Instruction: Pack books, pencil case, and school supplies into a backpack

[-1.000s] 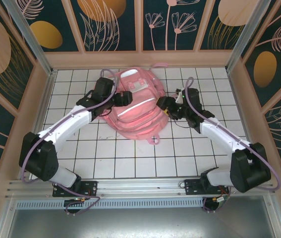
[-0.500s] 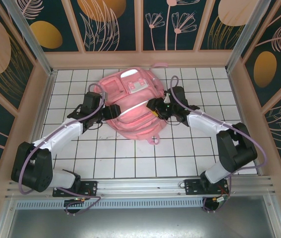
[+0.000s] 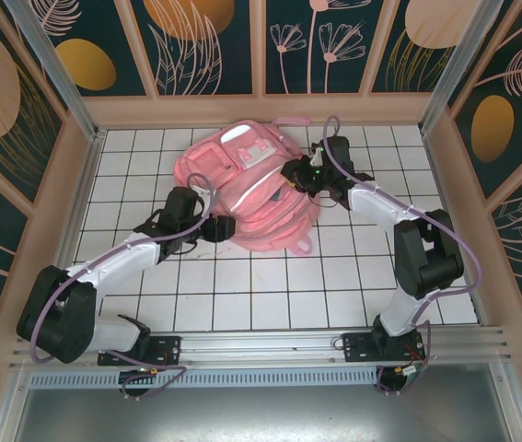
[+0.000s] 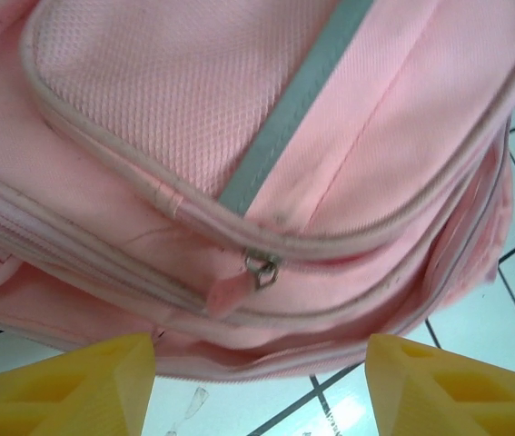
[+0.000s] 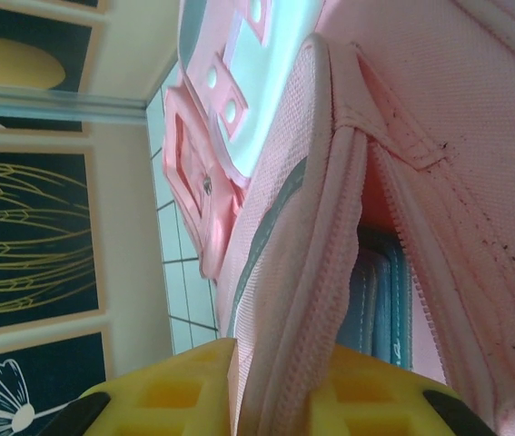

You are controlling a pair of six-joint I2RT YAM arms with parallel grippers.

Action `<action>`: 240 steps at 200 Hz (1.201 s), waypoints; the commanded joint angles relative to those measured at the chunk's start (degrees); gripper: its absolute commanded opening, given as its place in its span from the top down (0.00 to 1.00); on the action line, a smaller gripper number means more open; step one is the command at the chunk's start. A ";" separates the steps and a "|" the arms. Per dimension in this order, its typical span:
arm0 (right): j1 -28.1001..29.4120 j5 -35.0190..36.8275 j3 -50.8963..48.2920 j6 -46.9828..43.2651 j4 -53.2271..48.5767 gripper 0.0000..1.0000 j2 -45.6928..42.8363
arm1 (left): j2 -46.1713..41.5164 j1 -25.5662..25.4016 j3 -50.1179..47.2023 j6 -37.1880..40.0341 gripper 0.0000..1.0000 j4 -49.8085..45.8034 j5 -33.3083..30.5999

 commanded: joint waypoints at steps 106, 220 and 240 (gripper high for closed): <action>-1.28 -1.44 2.86 -2.94 1.34 0.79 -0.21 | 10.38 -0.33 1.60 14.59 0.57 11.06 4.84; -1.07 0.57 1.49 -2.54 0.90 0.85 -0.41 | 9.06 -1.67 0.70 14.44 1.00 5.83 6.48; -0.71 1.14 0.16 -1.99 1.77 0.88 -0.63 | 7.98 -2.70 -0.31 13.16 1.00 4.22 6.45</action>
